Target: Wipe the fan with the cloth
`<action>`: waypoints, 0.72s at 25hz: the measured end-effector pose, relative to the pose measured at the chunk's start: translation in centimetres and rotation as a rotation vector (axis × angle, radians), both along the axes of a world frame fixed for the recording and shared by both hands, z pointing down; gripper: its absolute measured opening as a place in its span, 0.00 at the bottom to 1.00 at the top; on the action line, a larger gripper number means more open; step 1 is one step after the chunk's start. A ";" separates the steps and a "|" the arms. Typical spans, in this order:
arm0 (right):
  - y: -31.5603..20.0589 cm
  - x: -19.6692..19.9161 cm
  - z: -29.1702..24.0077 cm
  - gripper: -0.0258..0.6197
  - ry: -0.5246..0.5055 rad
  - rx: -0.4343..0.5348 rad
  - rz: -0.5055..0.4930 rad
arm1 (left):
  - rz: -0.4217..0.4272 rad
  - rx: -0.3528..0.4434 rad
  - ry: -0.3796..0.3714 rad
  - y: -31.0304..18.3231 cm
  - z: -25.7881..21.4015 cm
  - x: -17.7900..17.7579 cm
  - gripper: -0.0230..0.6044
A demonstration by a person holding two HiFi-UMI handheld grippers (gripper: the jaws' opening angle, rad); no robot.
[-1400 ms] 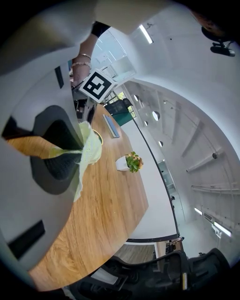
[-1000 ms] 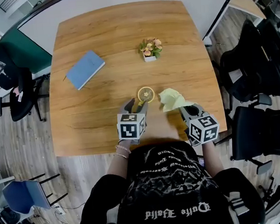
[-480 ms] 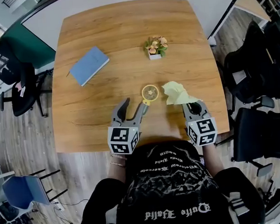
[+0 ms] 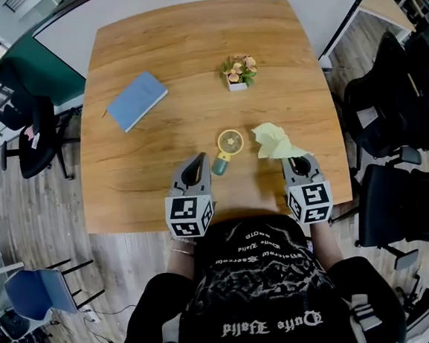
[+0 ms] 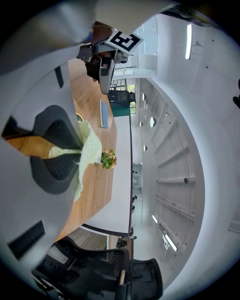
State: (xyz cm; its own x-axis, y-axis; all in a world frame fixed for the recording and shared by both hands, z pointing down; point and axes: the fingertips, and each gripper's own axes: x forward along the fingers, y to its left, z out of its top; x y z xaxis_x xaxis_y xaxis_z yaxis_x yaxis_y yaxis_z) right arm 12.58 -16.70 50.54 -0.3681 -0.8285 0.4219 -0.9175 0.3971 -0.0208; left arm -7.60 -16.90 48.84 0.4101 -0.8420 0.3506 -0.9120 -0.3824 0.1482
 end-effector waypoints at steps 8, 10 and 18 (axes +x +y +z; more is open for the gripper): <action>0.2 -0.3 -0.4 0.09 0.001 0.022 -0.014 | -0.015 -0.006 0.013 0.1 0.1 0.0 0.07; 0.2 -0.3 -0.5 0.09 0.007 0.026 -0.013 | -0.021 -0.006 0.029 0.0 0.0 -0.1 0.07; 0.1 -0.3 -0.6 0.08 0.021 0.036 -0.009 | -0.020 -0.007 0.025 0.0 0.2 0.0 0.07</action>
